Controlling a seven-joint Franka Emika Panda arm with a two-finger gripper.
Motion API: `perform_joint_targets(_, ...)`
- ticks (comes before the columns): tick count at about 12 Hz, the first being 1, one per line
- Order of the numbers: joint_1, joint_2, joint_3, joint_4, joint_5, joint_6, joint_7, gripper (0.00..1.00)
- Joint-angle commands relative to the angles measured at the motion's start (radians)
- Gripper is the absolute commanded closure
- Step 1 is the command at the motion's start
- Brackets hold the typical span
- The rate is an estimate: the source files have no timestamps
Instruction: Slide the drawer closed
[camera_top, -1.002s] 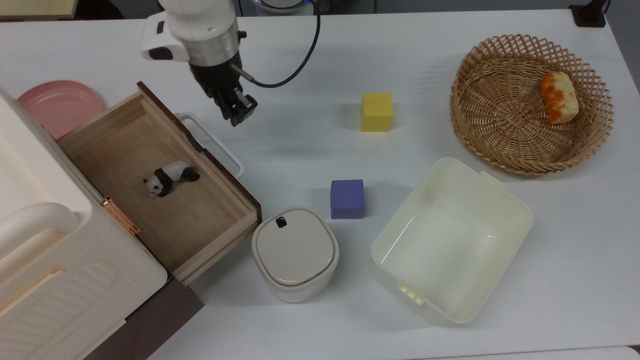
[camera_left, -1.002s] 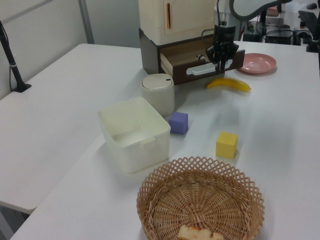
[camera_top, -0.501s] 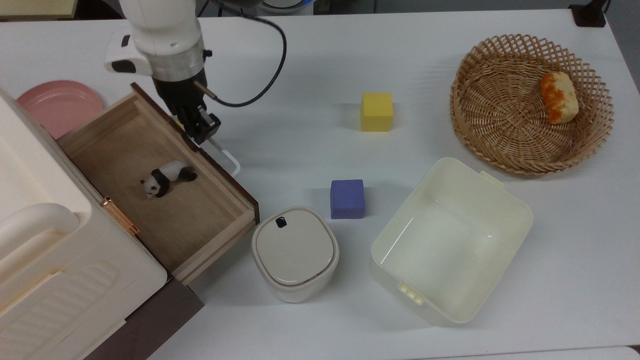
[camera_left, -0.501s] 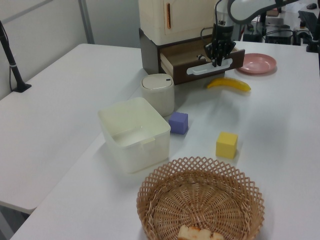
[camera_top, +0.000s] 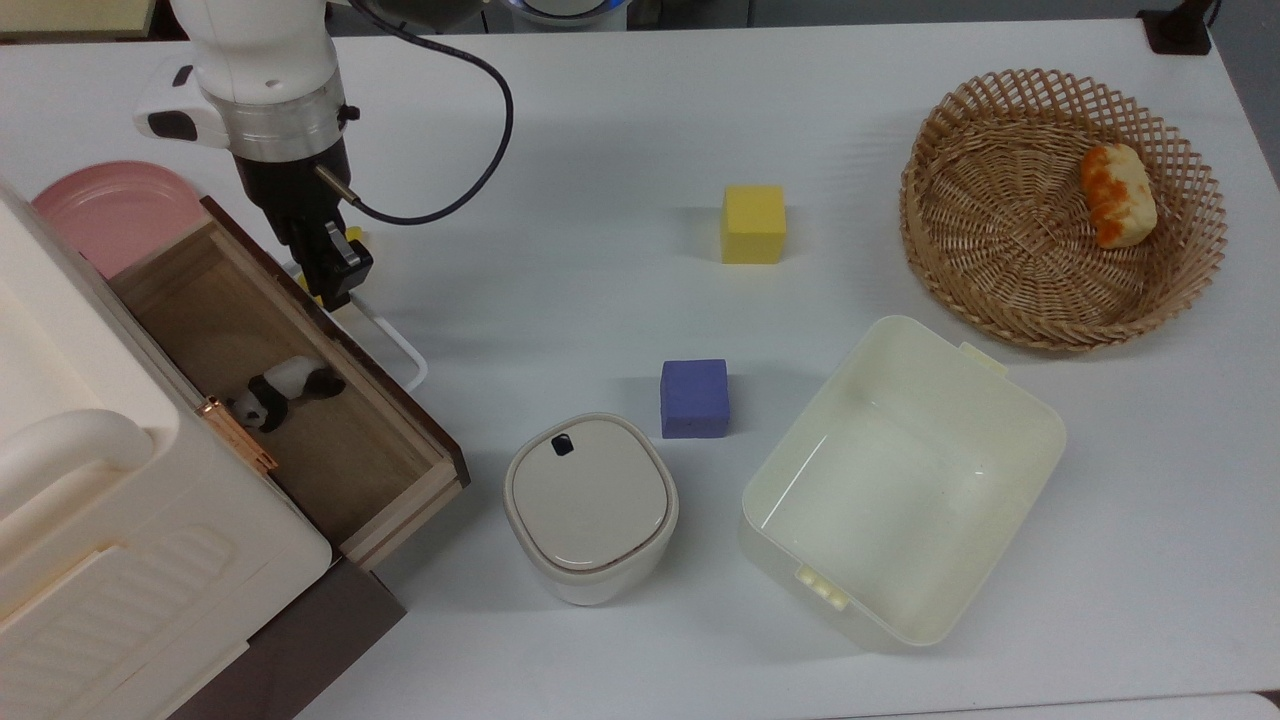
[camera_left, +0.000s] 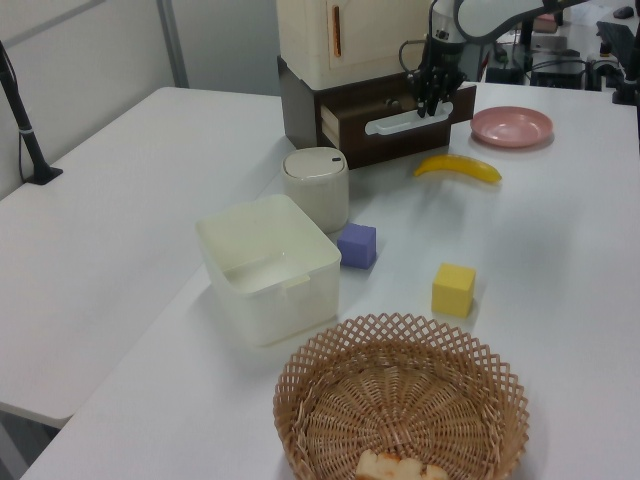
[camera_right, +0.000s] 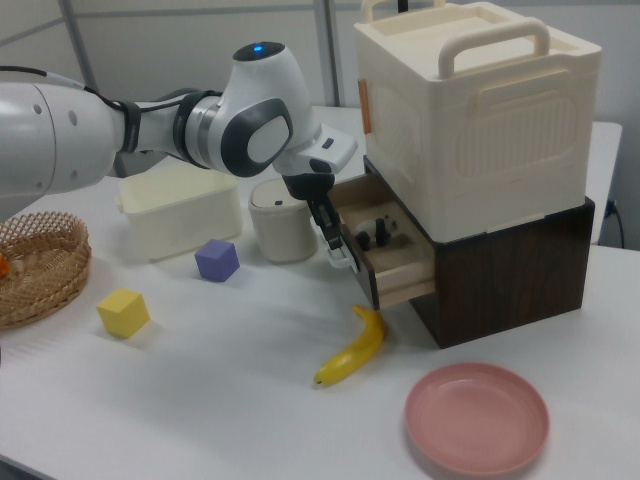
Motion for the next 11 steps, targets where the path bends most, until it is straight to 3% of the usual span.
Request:
perform_joint_targets(1, 0.016, 0.002, -0.001, 0.019, 0.0, -0.045, -0.014, 0.78)
perform_joint_targets(4, 0.036, -0.011, 0.009, 0.016, -0.001, -0.129, -0.028, 0.78)
perform_joint_targets(11, 0.047, 0.003, 0.012, 0.008, -0.009, -0.123, -0.025, 0.78)
